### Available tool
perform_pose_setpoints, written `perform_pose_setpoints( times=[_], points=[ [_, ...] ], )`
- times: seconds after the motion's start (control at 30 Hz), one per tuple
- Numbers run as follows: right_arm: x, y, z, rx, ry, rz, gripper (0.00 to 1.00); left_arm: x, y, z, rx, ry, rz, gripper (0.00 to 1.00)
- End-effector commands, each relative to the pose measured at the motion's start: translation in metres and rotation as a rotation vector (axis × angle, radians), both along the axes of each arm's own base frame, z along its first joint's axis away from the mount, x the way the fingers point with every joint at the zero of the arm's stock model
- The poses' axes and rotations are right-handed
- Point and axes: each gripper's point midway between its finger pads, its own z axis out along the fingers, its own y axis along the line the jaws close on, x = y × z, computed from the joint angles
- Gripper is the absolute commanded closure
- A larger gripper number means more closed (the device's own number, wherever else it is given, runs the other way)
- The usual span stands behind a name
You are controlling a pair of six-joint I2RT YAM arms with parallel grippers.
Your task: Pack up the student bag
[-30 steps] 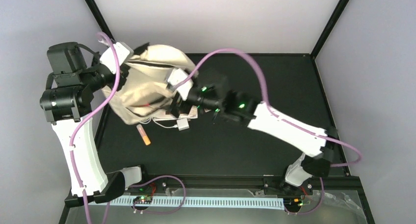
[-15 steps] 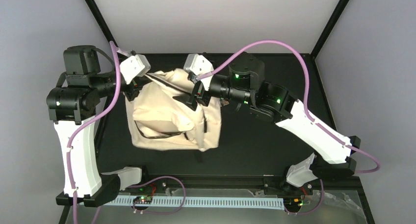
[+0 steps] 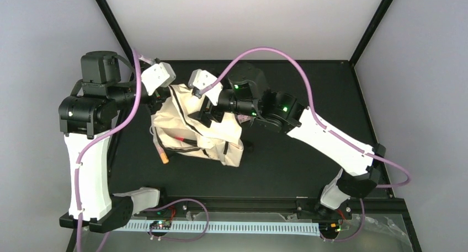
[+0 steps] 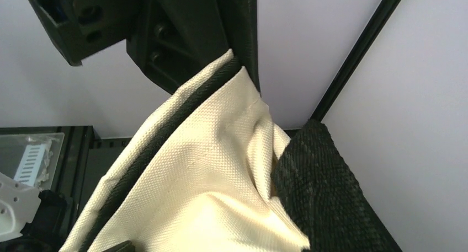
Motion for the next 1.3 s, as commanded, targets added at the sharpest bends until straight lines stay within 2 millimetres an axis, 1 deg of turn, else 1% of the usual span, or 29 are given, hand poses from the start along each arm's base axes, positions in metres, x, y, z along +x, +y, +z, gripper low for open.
perform_pose_setpoints(
  times=[0.0,0.03,0.1,0.17,0.23,0.27,0.37,0.43,0.47,0.5,0.6,0.63,0.67,0.73,0.8,0.83,0.9,0.97,1.03,1.1,1.13,1.2,1.27],
  points=[
    [-0.001,0.007,-0.025,-0.067,0.061,0.015,0.09,0.0,-0.006,0.03,-0.058,-0.11,-0.02,0.98],
    [0.0,0.008,-0.03,-0.081,0.068,0.012,0.2,0.0,-0.006,0.031,-0.061,-0.11,-0.02,0.98],
    [0.001,0.008,-0.036,-0.097,0.088,0.007,0.48,0.003,-0.006,0.031,-0.065,-0.105,-0.011,0.98],
    [-0.003,0.006,-0.037,-0.095,0.115,0.028,0.71,0.008,-0.005,0.028,-0.065,-0.093,0.004,0.98],
    [-0.008,0.003,-0.036,-0.077,0.153,0.056,0.98,0.014,-0.003,0.021,-0.06,-0.076,0.021,0.98],
    [-0.009,0.001,-0.036,-0.064,0.174,0.065,0.99,0.018,-0.003,0.016,-0.056,-0.065,0.03,0.98],
    [-0.008,-0.005,-0.044,-0.029,0.257,0.063,0.99,0.027,-0.001,-0.002,-0.046,-0.038,0.049,0.98],
    [0.002,-0.011,-0.05,0.005,0.304,0.022,0.99,0.035,-0.001,-0.018,-0.045,-0.001,0.064,0.99],
    [0.008,-0.016,-0.057,0.012,0.333,-0.005,0.99,0.041,0.0,-0.026,-0.04,0.015,0.078,0.97],
    [0.014,-0.02,-0.062,0.031,0.355,-0.031,0.99,0.047,0.002,-0.034,-0.038,0.034,0.101,0.83],
    [0.036,-0.034,-0.071,0.119,0.427,-0.101,0.99,0.073,0.014,-0.057,-0.016,0.076,0.208,0.19],
    [0.043,-0.039,-0.076,0.139,0.453,-0.127,0.99,0.08,0.018,-0.064,-0.007,0.092,0.244,0.05],
    [0.049,-0.045,-0.081,0.153,0.47,-0.155,0.99,0.087,0.023,-0.072,0.006,0.116,0.279,0.02],
    [0.06,-0.057,-0.093,0.166,0.493,-0.211,0.99,0.094,0.031,-0.083,0.035,0.161,0.337,0.01],
    [0.063,-0.066,-0.097,0.174,0.494,-0.239,0.99,0.098,0.043,-0.092,0.069,0.191,0.407,0.01],
    [0.064,-0.07,-0.099,0.17,0.489,-0.253,0.99,0.099,0.052,-0.096,0.09,0.2,0.453,0.01],
    [0.066,-0.079,-0.097,0.163,0.459,-0.287,0.99,0.099,0.073,-0.103,0.124,0.228,0.543,0.01],
    [0.069,-0.088,-0.092,0.156,0.413,-0.332,0.99,0.096,0.099,-0.114,0.149,0.271,0.622,0.01],
    [0.074,-0.097,-0.086,0.149,0.36,-0.372,0.99,0.091,0.132,-0.13,0.164,0.331,0.721,0.01],
    [0.075,-0.103,-0.08,0.151,0.332,-0.393,0.99,0.083,0.157,-0.156,0.17,0.433,0.814,0.01],
    [0.075,-0.104,-0.079,0.152,0.326,-0.398,0.99,0.076,0.166,-0.174,0.187,0.5,0.852,0.01],
    [0.074,-0.107,-0.079,0.155,0.317,-0.397,0.99,0.056,0.179,-0.219,0.258,0.654,0.93,0.01],
    [0.071,-0.109,-0.082,0.159,0.31,-0.391,0.99,0.037,0.186,-0.266,0.351,0.741,0.942,0.01]
  ],
)
